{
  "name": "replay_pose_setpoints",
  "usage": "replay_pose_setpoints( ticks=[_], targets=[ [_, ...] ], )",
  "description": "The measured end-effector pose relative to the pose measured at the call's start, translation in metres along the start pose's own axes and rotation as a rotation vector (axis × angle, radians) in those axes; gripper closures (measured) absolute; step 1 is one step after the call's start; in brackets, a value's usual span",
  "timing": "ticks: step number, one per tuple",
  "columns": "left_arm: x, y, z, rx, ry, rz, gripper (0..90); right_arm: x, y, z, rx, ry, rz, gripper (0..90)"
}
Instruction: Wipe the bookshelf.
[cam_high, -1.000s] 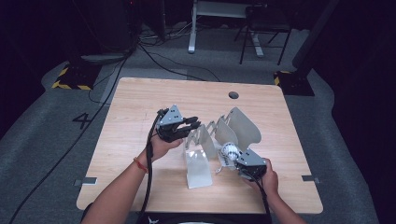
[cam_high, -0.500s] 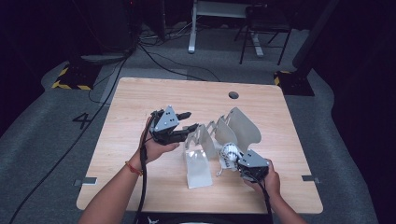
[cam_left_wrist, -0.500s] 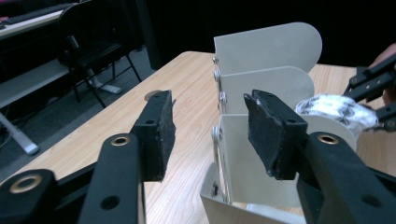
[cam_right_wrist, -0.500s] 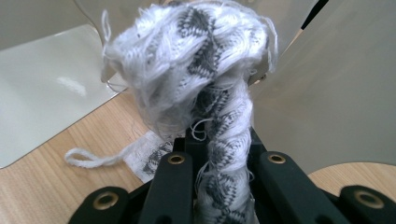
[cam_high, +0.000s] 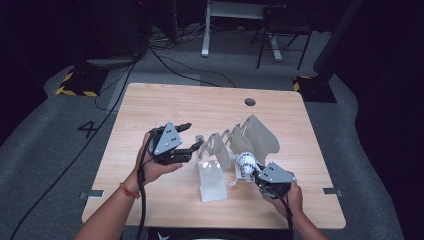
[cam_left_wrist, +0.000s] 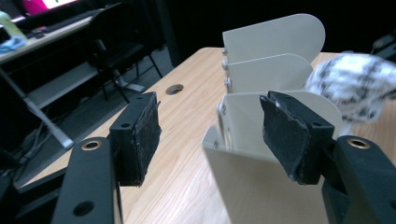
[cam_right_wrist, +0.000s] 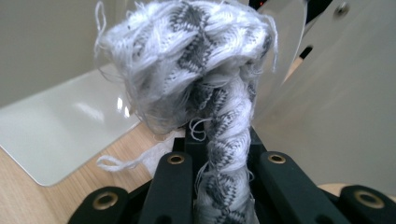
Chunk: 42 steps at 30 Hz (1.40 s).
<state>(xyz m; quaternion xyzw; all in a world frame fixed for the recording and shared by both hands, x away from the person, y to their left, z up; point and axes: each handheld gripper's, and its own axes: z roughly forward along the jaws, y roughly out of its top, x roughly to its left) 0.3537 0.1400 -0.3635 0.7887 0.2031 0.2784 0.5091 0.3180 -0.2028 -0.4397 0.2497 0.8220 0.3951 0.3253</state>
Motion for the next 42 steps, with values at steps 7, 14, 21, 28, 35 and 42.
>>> replay_pose_setpoints(
  ticks=[7,14,21,28,35,42],
  targets=[
    [0.002,-0.019,-0.026,0.064,0.020,0.015,35.0,0.001,0.017,-0.020,-0.078,0.007,0.000,80.2],
    [-0.001,-0.058,-0.019,0.207,-0.004,-0.006,34.0,0.014,0.037,-0.042,-0.159,0.054,-0.025,80.3],
    [-0.009,-0.088,0.002,0.323,-0.060,0.008,32.1,0.031,0.069,-0.060,-0.260,0.121,-0.062,80.2],
    [-0.011,-0.114,0.019,0.390,-0.129,-0.053,30.0,0.049,0.097,-0.046,-0.278,0.183,-0.104,80.2],
    [-0.014,-0.125,0.028,0.425,-0.163,-0.094,29.3,0.057,0.087,0.008,-0.161,0.157,-0.105,79.9],
    [-0.018,-0.117,0.032,0.379,-0.172,-0.105,29.1,0.060,0.065,0.039,-0.107,0.165,-0.106,79.8]
  ],
)
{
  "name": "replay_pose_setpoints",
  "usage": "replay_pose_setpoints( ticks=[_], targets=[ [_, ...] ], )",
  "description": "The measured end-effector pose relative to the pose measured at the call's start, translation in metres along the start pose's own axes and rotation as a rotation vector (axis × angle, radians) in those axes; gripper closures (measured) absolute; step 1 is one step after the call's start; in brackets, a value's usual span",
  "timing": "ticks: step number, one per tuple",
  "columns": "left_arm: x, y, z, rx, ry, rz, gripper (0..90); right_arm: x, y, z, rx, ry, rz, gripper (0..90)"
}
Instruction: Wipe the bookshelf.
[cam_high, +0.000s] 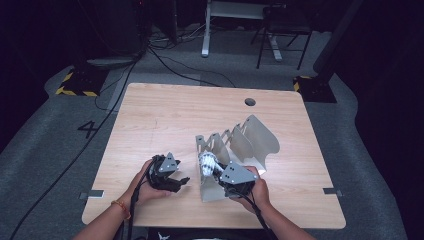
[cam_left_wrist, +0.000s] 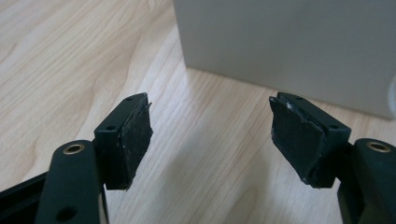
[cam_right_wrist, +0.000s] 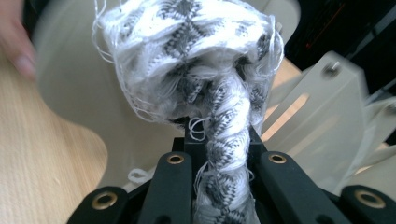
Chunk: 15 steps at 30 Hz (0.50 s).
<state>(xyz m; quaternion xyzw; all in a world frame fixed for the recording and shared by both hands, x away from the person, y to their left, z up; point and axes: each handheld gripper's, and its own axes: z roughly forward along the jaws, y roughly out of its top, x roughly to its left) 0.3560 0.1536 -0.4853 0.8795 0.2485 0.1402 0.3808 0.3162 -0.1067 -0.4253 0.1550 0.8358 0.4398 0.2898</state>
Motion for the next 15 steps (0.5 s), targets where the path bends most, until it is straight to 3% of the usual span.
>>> replay_pose_setpoints(
  ticks=[5,9,15],
  targets=[
    [-0.002,0.011,-0.009,-0.081,0.018,-0.013,28.0,0.009,-0.021,0.020,0.063,0.035,-0.009,79.7],
    [-0.002,0.026,-0.020,-0.166,0.063,-0.024,27.8,0.017,-0.031,0.030,0.103,0.056,-0.020,79.6],
    [0.007,0.047,-0.038,-0.295,0.051,-0.046,30.6,0.021,-0.038,0.033,0.121,0.078,-0.014,79.6]
  ],
)
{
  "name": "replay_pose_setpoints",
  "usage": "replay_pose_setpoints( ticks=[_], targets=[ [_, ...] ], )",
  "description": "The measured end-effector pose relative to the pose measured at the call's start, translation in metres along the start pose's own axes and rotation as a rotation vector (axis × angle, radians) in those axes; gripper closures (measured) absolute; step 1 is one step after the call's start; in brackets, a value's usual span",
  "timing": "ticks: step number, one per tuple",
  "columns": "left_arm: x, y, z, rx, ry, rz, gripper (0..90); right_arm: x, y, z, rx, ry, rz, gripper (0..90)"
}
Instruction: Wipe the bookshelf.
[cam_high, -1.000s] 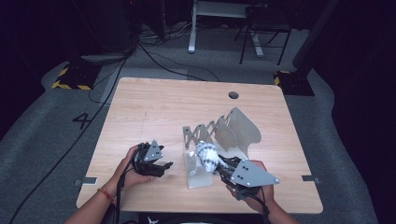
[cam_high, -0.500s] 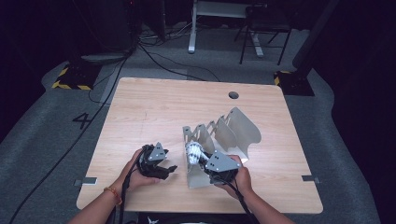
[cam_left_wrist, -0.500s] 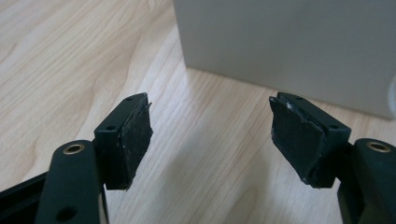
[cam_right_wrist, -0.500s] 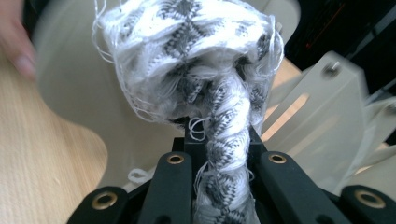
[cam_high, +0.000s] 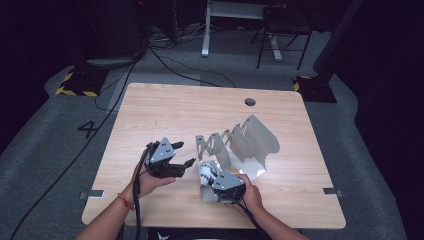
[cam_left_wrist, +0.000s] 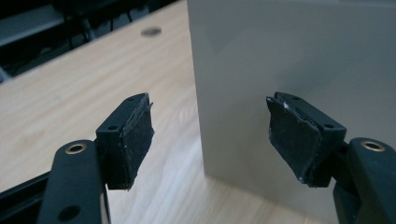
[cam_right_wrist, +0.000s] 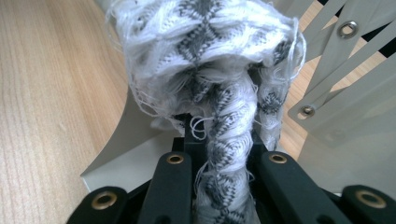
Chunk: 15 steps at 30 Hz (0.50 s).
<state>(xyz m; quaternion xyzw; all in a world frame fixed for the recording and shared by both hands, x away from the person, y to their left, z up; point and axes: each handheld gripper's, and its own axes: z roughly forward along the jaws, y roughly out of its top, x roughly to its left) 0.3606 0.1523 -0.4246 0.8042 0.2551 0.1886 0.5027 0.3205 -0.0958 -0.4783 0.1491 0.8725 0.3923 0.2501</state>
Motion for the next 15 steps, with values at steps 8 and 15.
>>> replay_pose_setpoints(
  ticks=[8,15],
  targets=[
    [0.012,0.027,-0.009,-0.136,-0.008,-0.031,34.2,0.004,-0.006,0.007,0.030,0.019,-0.014,79.6],
    [0.017,0.042,-0.002,-0.158,-0.054,-0.011,41.0,0.007,-0.010,0.015,0.064,0.047,-0.019,79.2]
  ],
)
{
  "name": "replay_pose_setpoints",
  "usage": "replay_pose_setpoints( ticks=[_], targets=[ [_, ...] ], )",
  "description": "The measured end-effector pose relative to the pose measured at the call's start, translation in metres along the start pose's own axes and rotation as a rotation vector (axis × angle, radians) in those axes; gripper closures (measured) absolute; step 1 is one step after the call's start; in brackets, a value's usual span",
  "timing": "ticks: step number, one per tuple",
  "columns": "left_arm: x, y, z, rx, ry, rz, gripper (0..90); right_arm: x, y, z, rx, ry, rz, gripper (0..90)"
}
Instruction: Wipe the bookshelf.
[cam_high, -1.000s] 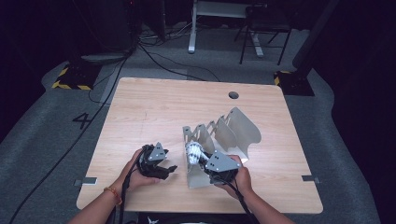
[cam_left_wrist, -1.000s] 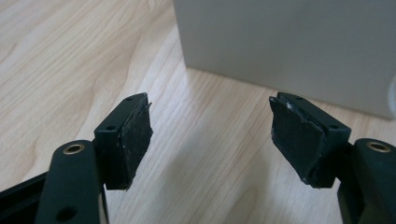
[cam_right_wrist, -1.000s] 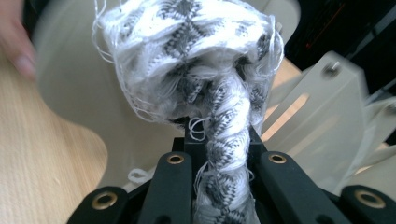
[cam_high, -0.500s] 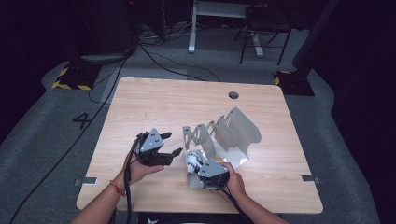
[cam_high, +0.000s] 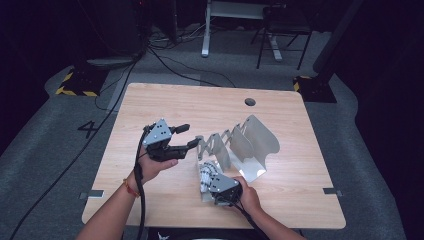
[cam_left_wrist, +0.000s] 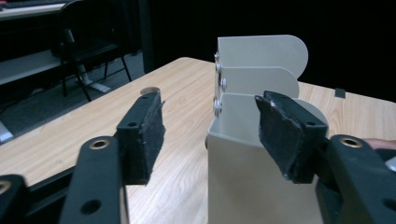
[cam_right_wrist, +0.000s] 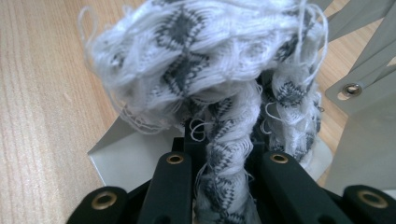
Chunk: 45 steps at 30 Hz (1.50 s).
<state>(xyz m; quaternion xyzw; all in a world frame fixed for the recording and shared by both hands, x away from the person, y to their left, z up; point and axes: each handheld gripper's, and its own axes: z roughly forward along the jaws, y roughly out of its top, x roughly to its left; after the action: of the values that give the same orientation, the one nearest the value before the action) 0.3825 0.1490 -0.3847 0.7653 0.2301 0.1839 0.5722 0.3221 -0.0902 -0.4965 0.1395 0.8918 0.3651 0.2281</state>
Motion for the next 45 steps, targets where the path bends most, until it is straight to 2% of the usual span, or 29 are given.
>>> replay_pose_setpoints(
  ticks=[2,3,5,8,9,10,14,17,20,24,31,34,39,41,45],
  targets=[
    [0.001,0.003,0.007,0.019,-0.018,0.020,43.6,0.000,-0.001,0.001,0.003,0.003,0.008,79.1],
    [0.001,0.003,0.009,0.023,-0.013,0.028,45.4,0.000,-0.001,0.001,0.004,0.004,0.008,79.1],
    [0.002,0.003,0.015,0.026,-0.030,0.032,48.3,-0.001,-0.002,0.001,0.006,0.003,0.008,79.0],
    [0.002,0.003,0.021,0.053,-0.011,0.052,55.1,-0.001,-0.002,0.001,0.009,0.002,0.004,79.0],
    [0.005,0.003,0.024,0.052,-0.039,0.041,55.1,-0.001,-0.002,0.001,0.011,-0.001,0.005,79.0],
    [0.006,0.004,0.027,0.056,-0.042,0.040,62.6,-0.003,-0.003,0.000,0.016,-0.005,0.006,79.1],
    [0.007,0.005,0.031,0.068,-0.071,0.051,73.2,-0.005,-0.003,-0.001,0.027,-0.012,0.007,79.1],
    [0.006,0.005,0.032,0.075,-0.084,0.058,80.5,-0.008,-0.004,-0.002,0.033,-0.035,0.022,79.4],
    [0.005,0.006,0.033,0.078,-0.069,0.062,82.7,-0.011,-0.004,-0.007,0.016,-0.066,0.044,79.7],
    [0.005,0.005,0.033,0.068,-0.070,0.050,83.6,-0.012,0.001,-0.018,-0.019,-0.113,0.039,79.9],
    [0.006,0.003,0.032,0.058,-0.070,0.041,83.8,-0.017,0.016,-0.053,-0.113,-0.200,0.037,80.0],
    [0.007,0.002,0.032,0.050,-0.077,0.025,84.6,-0.020,0.023,-0.069,-0.156,-0.240,0.040,80.0],
    [0.005,0.003,0.033,0.050,-0.077,0.023,85.2,-0.032,0.030,-0.090,-0.209,-0.298,0.057,80.0],
    [0.005,0.003,0.033,0.050,-0.081,0.027,85.3,-0.035,0.031,-0.093,-0.220,-0.296,0.072,80.0],
    [0.004,0.003,0.033,0.051,-0.079,0.028,85.5,-0.035,0.031,-0.092,-0.216,-0.301,0.061,80.0]
  ],
)
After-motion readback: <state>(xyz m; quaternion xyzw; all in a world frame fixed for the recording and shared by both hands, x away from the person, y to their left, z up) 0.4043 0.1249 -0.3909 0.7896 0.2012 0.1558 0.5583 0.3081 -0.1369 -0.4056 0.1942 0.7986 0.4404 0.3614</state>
